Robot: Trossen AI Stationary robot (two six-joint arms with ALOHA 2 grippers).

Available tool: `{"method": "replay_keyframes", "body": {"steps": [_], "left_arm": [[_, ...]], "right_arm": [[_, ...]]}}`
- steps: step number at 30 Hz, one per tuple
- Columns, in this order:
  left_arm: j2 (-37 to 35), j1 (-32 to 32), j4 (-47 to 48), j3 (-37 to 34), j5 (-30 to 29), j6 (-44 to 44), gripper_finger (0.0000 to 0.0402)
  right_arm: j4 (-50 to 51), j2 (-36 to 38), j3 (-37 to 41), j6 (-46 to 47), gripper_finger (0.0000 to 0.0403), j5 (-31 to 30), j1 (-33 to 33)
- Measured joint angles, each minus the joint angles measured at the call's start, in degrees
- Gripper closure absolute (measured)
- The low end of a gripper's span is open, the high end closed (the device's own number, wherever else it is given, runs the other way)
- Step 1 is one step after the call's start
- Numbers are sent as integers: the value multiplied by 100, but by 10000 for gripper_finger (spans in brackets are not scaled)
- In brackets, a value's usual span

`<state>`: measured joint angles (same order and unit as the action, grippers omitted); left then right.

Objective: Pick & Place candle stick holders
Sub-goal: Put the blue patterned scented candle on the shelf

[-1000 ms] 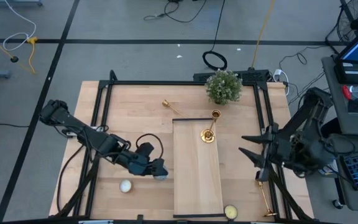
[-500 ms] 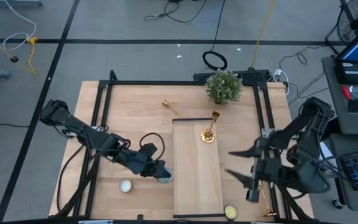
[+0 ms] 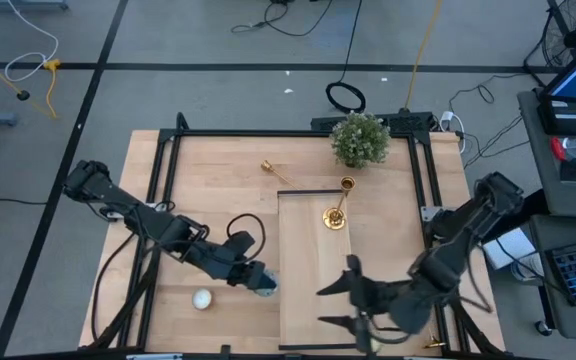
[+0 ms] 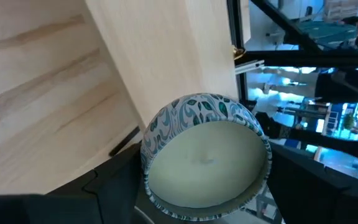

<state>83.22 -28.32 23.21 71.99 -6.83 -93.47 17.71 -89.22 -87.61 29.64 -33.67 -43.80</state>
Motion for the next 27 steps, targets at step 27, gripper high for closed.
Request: {"method": "replay_keyframes", "body": {"steps": [27], "left_arm": [[1107, 355, -1102, 760, 370, 651, 99]], "right_arm": [[414, -198, 2, 117, 163, 360, 588]]}}
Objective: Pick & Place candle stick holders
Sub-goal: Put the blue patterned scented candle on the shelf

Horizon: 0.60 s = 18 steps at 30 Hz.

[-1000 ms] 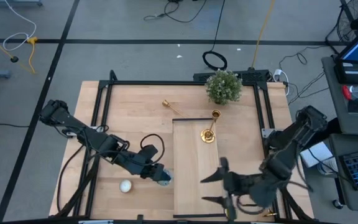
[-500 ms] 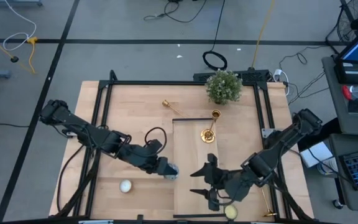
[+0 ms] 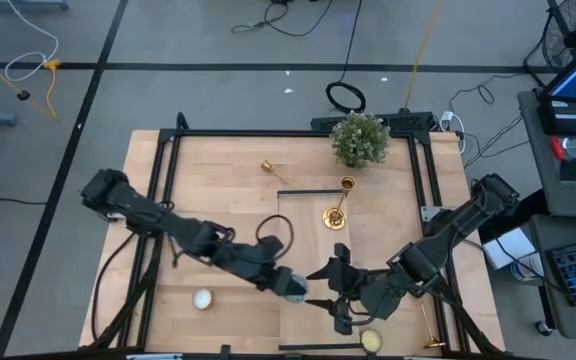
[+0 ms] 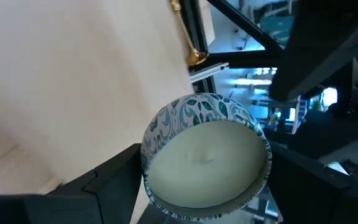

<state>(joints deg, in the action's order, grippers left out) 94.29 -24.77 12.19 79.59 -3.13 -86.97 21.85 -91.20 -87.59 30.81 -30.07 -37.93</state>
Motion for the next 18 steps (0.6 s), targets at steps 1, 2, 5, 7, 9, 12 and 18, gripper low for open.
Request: {"method": "replay_keyframes", "body": {"steps": [1, 2, 5, 7, 9, 12, 18], "left_arm": [[116, 41, 12, 167, 83, 63, 99], [233, 79, 45, 330, 140, 140, 99], [475, 160, 464, 799, 292, 355, 99], [548, 198, 818, 1039, 311, 485, 99], [565, 239, 1106, 1197, 316, 566, 99], [563, 276, 1169, 1251, 340, 635, 99], [550, 284, 1214, 1251, 324, 621, 99]], "right_arm": [[2, 2, 0, 0, 163, 3, 1], [28, 4, 0, 2, 163, 8, -1], [129, 9, 0, 27, 163, -2, -3], [162, 9, 0, 85, 163, -7, -1], [175, 9, 0, 106, 163, -17, -1], [204, 20, -2, 113, 163, 36, -20], [329, 20, -2, 171, 141, 91, -27]]}}
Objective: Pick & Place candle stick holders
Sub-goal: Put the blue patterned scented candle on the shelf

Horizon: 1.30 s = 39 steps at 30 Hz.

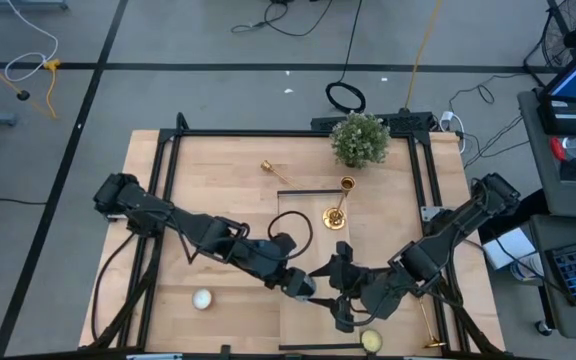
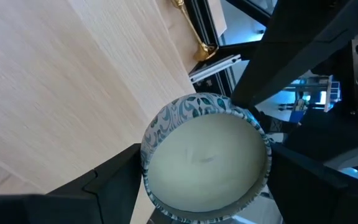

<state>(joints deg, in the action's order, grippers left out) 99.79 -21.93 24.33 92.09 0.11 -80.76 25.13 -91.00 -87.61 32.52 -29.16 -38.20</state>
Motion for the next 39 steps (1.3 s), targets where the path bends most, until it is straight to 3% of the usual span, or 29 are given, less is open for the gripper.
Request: {"method": "replay_keyframes", "body": {"steps": [11, 39], "left_arm": [[13, 22, -147, 9, -316, -126, 99], [13, 15, -118, 17, -362, -141, 99]], "right_arm": [[126, -15, 2, 13, 50, -106, 37], [250, -53, 9, 439, 56, -222, 146]]}}
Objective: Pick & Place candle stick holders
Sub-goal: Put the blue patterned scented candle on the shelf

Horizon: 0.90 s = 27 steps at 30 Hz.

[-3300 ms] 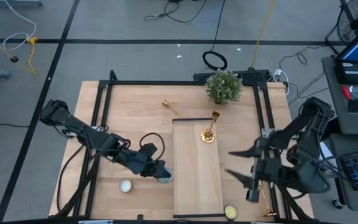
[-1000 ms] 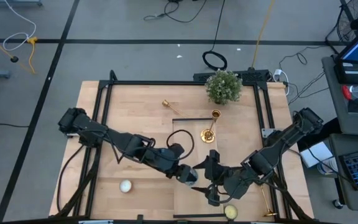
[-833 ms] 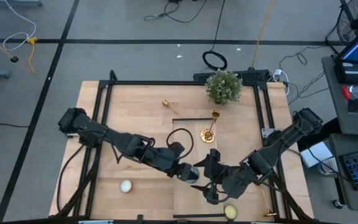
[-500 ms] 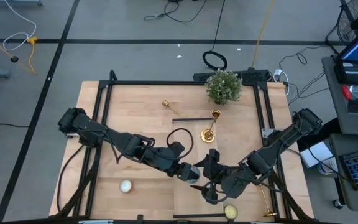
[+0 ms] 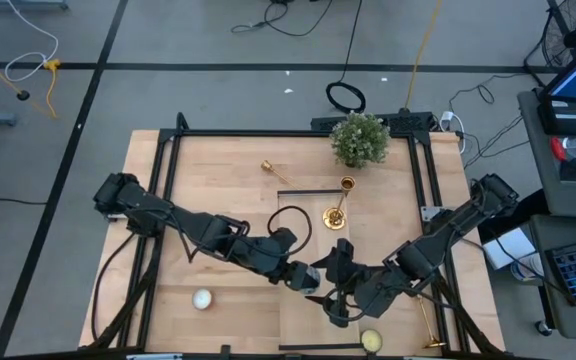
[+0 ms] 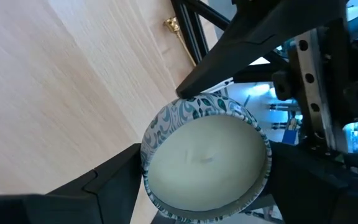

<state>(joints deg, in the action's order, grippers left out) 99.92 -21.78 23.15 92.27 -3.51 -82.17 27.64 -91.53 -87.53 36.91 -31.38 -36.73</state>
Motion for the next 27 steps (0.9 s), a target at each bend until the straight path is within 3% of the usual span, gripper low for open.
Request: {"method": "replay_keyframes", "body": {"steps": [27], "left_arm": [[0, -39, 244, 0, 155, 88, 99]], "right_arm": [[-529, -354, 0, -9, 64, 23, 77]]}}
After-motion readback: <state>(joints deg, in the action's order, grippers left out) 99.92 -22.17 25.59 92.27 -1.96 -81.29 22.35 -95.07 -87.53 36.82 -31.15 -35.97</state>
